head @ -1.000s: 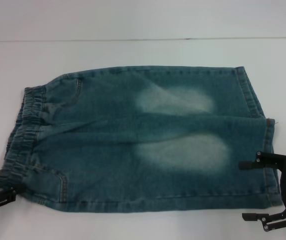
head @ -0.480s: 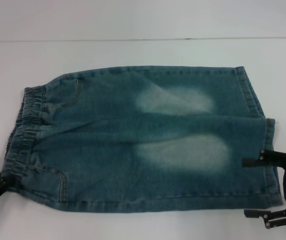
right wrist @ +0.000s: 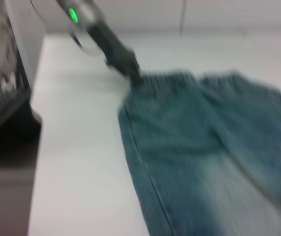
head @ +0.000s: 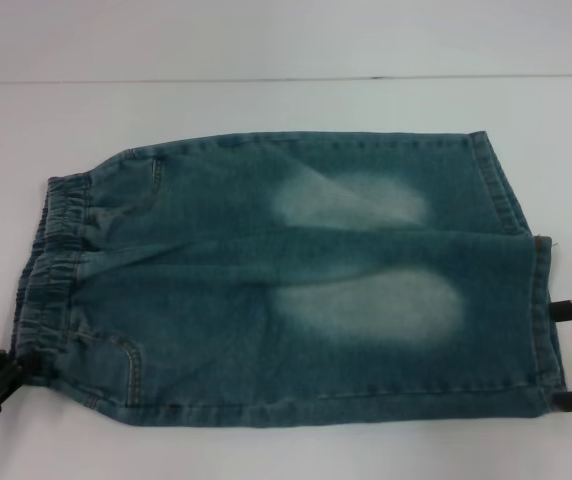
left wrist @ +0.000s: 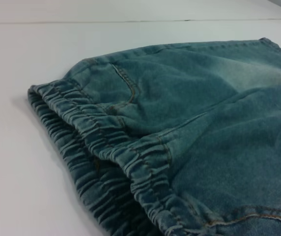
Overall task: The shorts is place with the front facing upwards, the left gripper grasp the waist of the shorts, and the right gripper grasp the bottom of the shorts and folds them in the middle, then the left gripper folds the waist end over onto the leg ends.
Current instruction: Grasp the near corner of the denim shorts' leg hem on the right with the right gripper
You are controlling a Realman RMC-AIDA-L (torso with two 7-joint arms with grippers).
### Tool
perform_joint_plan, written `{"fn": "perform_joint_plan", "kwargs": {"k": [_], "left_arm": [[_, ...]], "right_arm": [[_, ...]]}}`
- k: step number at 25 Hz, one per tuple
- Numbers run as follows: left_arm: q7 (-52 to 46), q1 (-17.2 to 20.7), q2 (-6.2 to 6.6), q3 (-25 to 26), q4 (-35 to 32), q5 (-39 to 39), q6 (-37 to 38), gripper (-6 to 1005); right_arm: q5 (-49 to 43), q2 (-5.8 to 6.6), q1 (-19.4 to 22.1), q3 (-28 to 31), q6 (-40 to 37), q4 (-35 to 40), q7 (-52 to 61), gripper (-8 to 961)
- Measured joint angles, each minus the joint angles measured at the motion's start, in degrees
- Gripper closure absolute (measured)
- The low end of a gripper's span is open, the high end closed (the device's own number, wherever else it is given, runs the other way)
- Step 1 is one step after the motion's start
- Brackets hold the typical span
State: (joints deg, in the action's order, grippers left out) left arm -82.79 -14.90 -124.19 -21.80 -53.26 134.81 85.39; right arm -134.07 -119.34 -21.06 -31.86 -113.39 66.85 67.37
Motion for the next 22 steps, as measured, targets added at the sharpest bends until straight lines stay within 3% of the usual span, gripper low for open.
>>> {"fn": "perform_joint_plan", "kwargs": {"k": [8, 16, 22], "left_arm": [[0.1, 0.5, 0.0, -0.3, -0.3, 0.2, 0.7, 942], [-0.1, 0.4, 0.0, -0.3, -0.3, 0.1, 0.9, 942], [-0.1, 0.1, 0.0, -0.4, -0.1, -0.1, 1.0, 942]], "right_arm": [[-9.9, 0.04, -2.1, -9.5, -0.4, 12.0, 14.2, 11], [-20.6, -0.29, -4.7, -16.4, -0.4, 13.9, 20.6, 73], [-21.8, -0.6, -4.7, -20.4, -0.1, 12.9, 23.3, 134]]}}
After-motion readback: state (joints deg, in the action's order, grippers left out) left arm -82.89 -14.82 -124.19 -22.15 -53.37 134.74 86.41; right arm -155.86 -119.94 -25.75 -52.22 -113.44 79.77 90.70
